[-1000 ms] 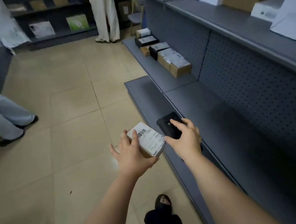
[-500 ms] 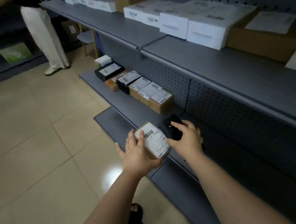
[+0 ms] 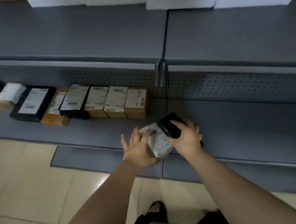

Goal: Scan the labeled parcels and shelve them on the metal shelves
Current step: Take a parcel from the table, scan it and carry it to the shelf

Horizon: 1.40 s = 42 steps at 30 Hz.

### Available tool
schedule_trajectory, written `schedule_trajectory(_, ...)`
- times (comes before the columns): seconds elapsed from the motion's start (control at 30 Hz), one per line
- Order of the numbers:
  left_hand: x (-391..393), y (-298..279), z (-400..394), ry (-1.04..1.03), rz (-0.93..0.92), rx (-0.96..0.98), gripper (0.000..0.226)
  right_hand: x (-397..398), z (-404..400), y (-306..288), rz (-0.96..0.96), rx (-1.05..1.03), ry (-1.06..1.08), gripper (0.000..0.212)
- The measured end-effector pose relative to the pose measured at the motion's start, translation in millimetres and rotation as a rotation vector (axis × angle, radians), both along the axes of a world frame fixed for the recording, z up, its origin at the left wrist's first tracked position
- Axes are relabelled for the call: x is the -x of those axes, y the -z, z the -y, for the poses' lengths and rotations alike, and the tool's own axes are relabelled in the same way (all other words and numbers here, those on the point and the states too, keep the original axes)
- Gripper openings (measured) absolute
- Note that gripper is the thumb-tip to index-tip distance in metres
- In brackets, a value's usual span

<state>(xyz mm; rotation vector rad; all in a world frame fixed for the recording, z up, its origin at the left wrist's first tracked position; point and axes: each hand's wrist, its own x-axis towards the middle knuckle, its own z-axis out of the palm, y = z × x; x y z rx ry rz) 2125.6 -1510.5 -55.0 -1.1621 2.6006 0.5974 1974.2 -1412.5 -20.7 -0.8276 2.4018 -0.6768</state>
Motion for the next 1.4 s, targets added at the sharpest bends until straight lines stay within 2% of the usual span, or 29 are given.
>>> schedule_trajectory(0.13,8.0,12.6,27.8,0.163,-0.003,-0.090,0.114,-9.4,15.7,5.9,-0.011,-0.042,0.108,0.064)
schedule_trajectory(0.23,10.2,19.3,49.0,0.283,-0.019,-0.069,0.115,-11.0,17.7,10.4,-0.017,-0.038,0.161,0.063)
schedule_trajectory(0.37,9.6,29.9,57.2,0.350,0.066,-0.085,0.114,-14.3,16.4,16.0,-0.024,-0.018,0.246,0.062)
schedule_trajectory(0.53,15.6,39.8,-12.5,0.382,0.103,0.153,0.094,-20.3,28.7,18.7,-0.017,-0.017,0.283,0.061)
schedule_trajectory(0.63,13.3,48.6,-25.4,0.478,0.125,0.202,0.080,-17.8,33.5,18.1,-0.029,-0.025,0.327,0.059)
schedule_trajectory(0.9,77.9,50.3,76.4,0.651,-0.001,0.135,0.079,-3.5,46.5,23.1,-0.054,0.052,0.477,0.058)
schedule_trajectory(1.0,94.7,55.1,101.1,0.657,0.001,0.131,0.079,1.4,49.1,21.4,-0.065,0.046,0.499,0.058)
schedule_trajectory(1.13,104.8,50.3,113.1,0.561,0.004,0.145,0.087,5.8,52.4,19.0,-0.065,0.016,0.471,0.057)
schedule_trajectory(1.27,116.3,43.2,111.7,0.480,0.034,0.140,0.073,8.5,57.4,20.6,-0.064,0.037,0.456,0.056)
schedule_trajectory(1.4,113.1,38.1,113.3,0.478,0.079,0.198,0.082,13.5,52.9,23.6,-0.049,0.086,0.481,0.057)
